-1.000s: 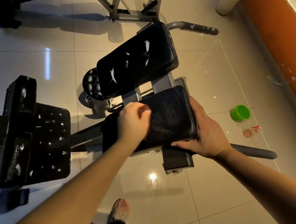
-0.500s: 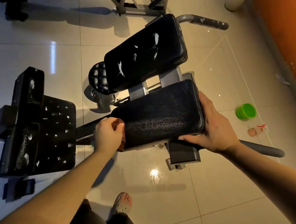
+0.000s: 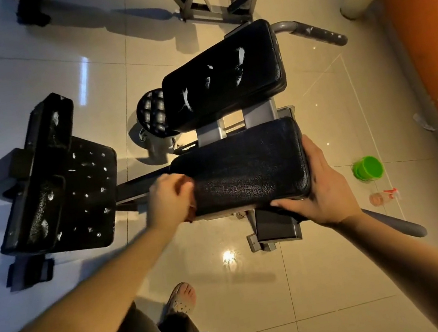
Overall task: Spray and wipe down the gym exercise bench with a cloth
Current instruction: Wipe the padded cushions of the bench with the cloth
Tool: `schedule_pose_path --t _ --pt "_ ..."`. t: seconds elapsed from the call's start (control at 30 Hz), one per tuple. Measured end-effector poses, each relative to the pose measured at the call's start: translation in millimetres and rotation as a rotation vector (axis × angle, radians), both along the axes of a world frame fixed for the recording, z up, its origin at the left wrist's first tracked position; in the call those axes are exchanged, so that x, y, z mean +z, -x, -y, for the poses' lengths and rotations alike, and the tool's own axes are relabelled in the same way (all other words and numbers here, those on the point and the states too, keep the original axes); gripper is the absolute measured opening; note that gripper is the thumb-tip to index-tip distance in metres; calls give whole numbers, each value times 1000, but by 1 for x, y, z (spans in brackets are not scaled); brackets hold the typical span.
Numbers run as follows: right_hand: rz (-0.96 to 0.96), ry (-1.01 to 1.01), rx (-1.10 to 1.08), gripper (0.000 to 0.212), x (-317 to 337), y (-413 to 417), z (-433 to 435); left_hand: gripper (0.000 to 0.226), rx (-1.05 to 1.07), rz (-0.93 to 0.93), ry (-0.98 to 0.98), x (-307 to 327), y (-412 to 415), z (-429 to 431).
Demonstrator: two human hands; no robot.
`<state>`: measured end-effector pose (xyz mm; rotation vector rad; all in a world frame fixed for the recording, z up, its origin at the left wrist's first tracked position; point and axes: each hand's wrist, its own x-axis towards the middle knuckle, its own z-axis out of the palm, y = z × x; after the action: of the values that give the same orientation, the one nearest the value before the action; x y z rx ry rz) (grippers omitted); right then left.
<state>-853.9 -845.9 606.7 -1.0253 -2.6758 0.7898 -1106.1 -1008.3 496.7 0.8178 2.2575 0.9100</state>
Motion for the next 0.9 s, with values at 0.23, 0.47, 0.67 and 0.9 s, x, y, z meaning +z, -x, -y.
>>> schedule_pose_path --t 0.23,0.47,0.67,0.9 --pt "29 -14 -8 127 -1 -1 -2 21 -37 73 -158 54 -38 -66" --pt "23 -1 -14 128 -3 -2 -2 18 -274 2 -246 46 -41 -24" --pt "17 8 -6 128 -3 -3 -3 21 140 15 22 12 10 -50" --pt "-15 36 -8 122 3 1 1 22 -337 36 -366 76 -72 -51"
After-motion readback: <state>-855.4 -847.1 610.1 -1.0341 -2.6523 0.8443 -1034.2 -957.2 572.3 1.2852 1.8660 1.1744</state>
